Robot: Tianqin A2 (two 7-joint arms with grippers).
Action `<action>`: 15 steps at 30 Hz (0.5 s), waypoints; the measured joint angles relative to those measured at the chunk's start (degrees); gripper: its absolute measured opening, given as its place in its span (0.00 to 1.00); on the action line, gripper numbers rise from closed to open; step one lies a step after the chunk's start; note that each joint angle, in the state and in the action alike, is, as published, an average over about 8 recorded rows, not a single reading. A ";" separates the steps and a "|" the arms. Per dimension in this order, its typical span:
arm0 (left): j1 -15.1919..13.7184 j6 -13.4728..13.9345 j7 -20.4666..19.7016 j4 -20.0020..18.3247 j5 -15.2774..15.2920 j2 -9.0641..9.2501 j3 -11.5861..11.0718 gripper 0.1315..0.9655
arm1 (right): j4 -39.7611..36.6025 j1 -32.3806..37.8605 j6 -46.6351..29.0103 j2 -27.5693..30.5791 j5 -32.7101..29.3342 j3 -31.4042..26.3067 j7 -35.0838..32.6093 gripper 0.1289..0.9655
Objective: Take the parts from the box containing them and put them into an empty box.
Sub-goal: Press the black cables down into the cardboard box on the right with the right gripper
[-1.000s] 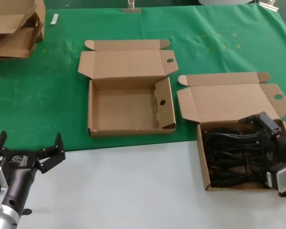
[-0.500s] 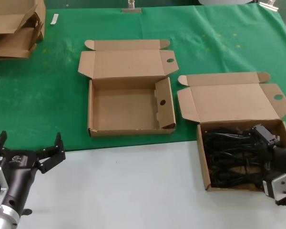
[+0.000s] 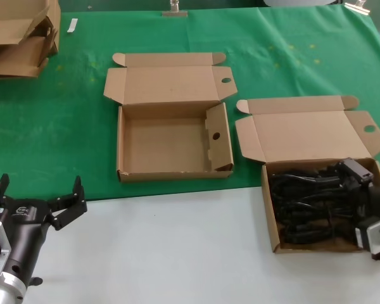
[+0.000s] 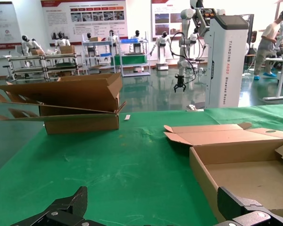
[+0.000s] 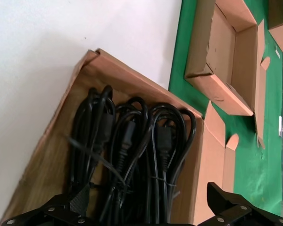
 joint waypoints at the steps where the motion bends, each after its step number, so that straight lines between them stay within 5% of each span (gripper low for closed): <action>1: 0.00 0.00 0.00 0.00 0.00 0.00 0.00 1.00 | -0.10 0.16 -0.07 0.07 0.12 0.01 -0.07 0.94; 15: 0.00 0.00 0.00 0.00 0.00 0.00 0.00 1.00 | -0.04 0.72 -0.33 0.34 0.88 -0.17 -0.42 0.70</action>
